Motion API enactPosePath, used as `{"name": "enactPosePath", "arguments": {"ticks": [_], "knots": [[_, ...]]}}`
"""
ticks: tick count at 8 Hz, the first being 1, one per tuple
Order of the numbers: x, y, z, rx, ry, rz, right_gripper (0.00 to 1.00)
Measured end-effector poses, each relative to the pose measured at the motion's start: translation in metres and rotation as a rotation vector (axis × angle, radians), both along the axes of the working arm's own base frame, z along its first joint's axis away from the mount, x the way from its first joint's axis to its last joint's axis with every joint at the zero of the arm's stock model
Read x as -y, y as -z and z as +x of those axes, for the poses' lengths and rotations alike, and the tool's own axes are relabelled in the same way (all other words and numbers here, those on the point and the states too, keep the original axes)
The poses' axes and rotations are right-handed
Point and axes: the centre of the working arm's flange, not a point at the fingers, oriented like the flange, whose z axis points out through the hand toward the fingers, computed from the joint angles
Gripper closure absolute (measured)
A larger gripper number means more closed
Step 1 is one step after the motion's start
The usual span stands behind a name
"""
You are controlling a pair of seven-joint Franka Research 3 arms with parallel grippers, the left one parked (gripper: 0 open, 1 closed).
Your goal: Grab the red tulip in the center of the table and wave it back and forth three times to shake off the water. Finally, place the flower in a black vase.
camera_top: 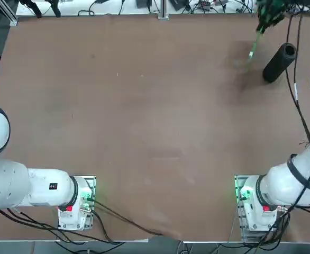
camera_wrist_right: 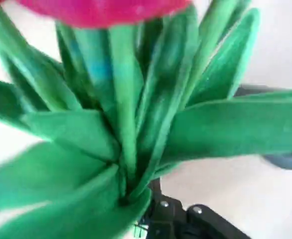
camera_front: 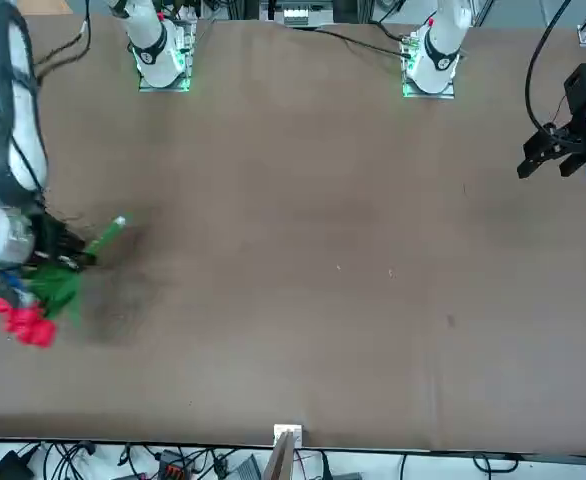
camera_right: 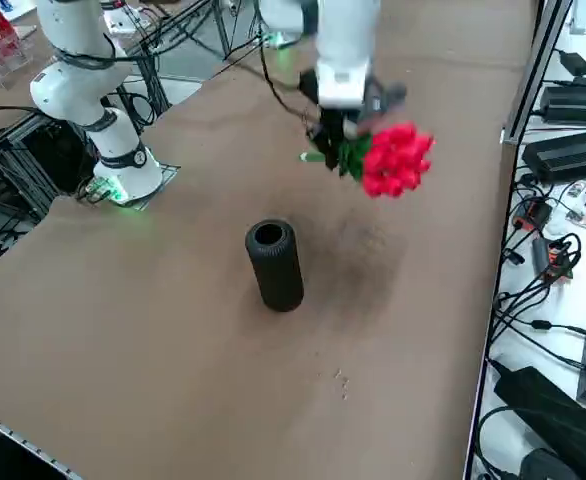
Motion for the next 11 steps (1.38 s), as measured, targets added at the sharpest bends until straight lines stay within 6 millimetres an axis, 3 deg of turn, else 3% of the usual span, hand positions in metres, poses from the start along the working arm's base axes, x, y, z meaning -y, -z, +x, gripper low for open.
{"name": "enactPosePath", "arguments": {"ticks": [1, 4, 5, 6, 7, 8, 11], "knots": [[0.018, -0.033, 0.000, 0.067, 0.020, -0.103, 0.89], [0.103, -0.097, -0.002, 0.287, 0.109, -0.265, 0.89], [0.114, -0.120, -0.008, 0.338, 0.118, -0.282, 0.89], [0.112, -0.146, -0.019, 0.371, 0.110, -0.286, 0.89], [0.097, -0.165, -0.029, 0.377, 0.084, -0.274, 0.89], [0.056, -0.175, -0.035, 0.358, 0.032, -0.245, 0.89], [-0.166, -0.176, -0.049, 0.373, -0.054, -0.130, 0.89]]}}
